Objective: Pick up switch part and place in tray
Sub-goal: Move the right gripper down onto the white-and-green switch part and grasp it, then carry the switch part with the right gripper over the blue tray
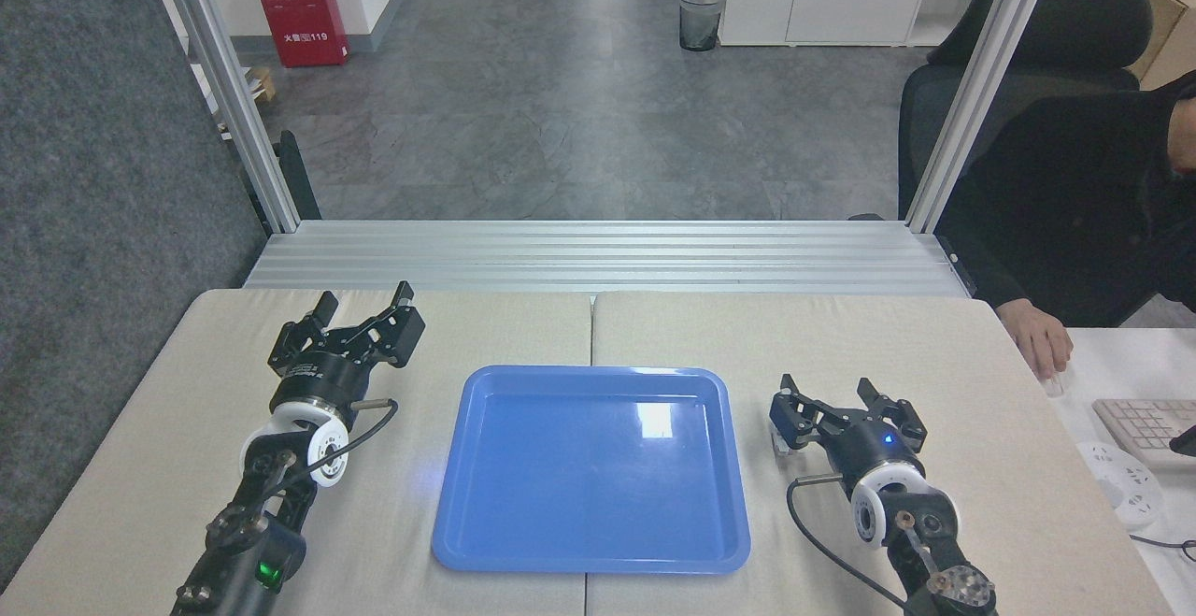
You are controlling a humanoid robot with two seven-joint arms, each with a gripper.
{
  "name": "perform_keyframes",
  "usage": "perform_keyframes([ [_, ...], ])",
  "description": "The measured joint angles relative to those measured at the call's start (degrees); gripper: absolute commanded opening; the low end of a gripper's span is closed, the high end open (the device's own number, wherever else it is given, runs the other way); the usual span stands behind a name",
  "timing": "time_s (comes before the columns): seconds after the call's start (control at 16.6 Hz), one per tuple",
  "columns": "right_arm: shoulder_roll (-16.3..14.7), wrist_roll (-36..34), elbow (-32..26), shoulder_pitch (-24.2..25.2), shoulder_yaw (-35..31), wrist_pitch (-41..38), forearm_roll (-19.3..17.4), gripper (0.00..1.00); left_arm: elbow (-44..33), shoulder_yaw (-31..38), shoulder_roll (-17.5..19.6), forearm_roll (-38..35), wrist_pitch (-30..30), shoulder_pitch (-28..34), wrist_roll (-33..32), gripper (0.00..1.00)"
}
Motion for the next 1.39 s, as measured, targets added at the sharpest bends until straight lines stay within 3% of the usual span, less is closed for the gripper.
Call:
perform_keyframes([
  [0.66,2.9,-0.3,12.0,-3.5,4.3,1.1,2.8,0.84,0.0,0.0,0.0,0.0,0.0,0.0,0.0,1.0],
  [0.78,3.2,-0.3,13.5,-4.1,4.8,1.1,3.3,0.64,0.0,0.0,0.0,0.0,0.0,0.0,0.0,1.0],
  [0.84,3.4,-0.3,14.2,-4.5,5.0,1.1,3.4,0.46,0.0,0.0,0.0,0.0,0.0,0.0,0.0,1.0],
  [1.03,4.0,-0.2,15.9,-5.3,5.4,1.1,3.8,0.07,0.0,0.0,0.0,0.0,0.0,0.0,0.0,1.0],
  [1.09,4.1,-0.1,16.4,-5.6,5.5,1.1,3.9,0.0,0.0,0.0,0.0,0.0,0.0,0.0,0.0,1.0],
  [1.39,4.4,0.0,17.8,-7.3,5.6,3.2,3.8,0.0,0.0,0.0,0.0,0.0,0.0,0.0,0.0,1.0],
])
